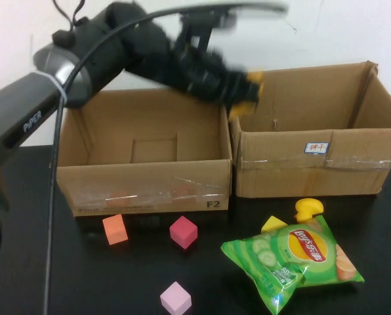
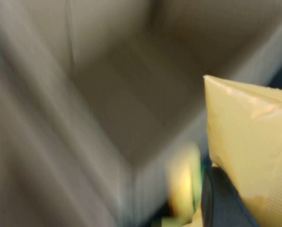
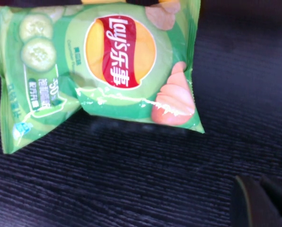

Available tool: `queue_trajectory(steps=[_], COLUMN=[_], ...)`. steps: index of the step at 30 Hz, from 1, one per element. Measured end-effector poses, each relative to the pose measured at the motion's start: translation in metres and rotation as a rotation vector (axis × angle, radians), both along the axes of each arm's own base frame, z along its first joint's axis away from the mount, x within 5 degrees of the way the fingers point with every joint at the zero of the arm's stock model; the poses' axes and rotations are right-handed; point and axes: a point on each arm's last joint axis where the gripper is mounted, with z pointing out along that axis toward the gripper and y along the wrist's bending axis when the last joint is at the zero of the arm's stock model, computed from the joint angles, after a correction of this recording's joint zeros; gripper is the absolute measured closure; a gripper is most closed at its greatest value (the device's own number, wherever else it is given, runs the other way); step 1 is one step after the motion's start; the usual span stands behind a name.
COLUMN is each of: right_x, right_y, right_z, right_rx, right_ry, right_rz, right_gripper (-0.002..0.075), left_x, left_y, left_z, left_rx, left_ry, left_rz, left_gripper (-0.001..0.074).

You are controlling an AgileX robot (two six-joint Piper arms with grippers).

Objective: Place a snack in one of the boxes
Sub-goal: Place the biscuit in the biscuit box

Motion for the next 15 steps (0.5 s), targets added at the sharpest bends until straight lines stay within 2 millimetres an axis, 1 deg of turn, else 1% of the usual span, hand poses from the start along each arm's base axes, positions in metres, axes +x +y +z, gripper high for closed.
queue_trajectory(steps=[3,4,6,8,12,13,14,15], right_x=[0.002,0.003,0.006,0.009,0.016,0.016,0.017,0.018], right_y=[0.0,0.0,0.0,0.001,0.003,0.003,0.004,0.004], right_z=[-0.002,-0.003,-0.01,-0.018,-0.036,-0.038,-0.039,-0.04], right_rx=[-0.002,-0.004,-0.008,-0.013,0.0,0.004,0.01,0.015], right_ry=[-0.002,0.003,0.03,0.067,0.147,0.157,0.162,0.166], right_rz=[-0.002,-0.003,-0.004,-0.004,-0.023,-0.027,-0.032,-0.035], right_gripper=[0.0697,0.0697,0.0697,0.0697,0.0697,0.0697,0.0697,0.0697], left_x=[0.011,0.015,0.02,0.024,0.038,0.041,0.043,0.045], left_y=[-0.017,-0.021,-0.032,-0.042,-0.06,-0.063,-0.066,-0.067], left_z=[0.025,0.028,0.026,0.016,-0.022,-0.03,-0.039,-0.047], left_rx=[-0.135,-0.153,-0.162,-0.146,-0.068,-0.059,-0.051,-0.045], left_ry=[-0.24,-0.313,-0.414,-0.458,-0.496,-0.493,-0.482,-0.468], left_rz=[0.111,0.146,0.184,0.194,0.16,0.155,0.149,0.144], left_gripper=[0.0524,0.0524,0.0524,0.0524,0.0521,0.0503,0.0461,0.0402])
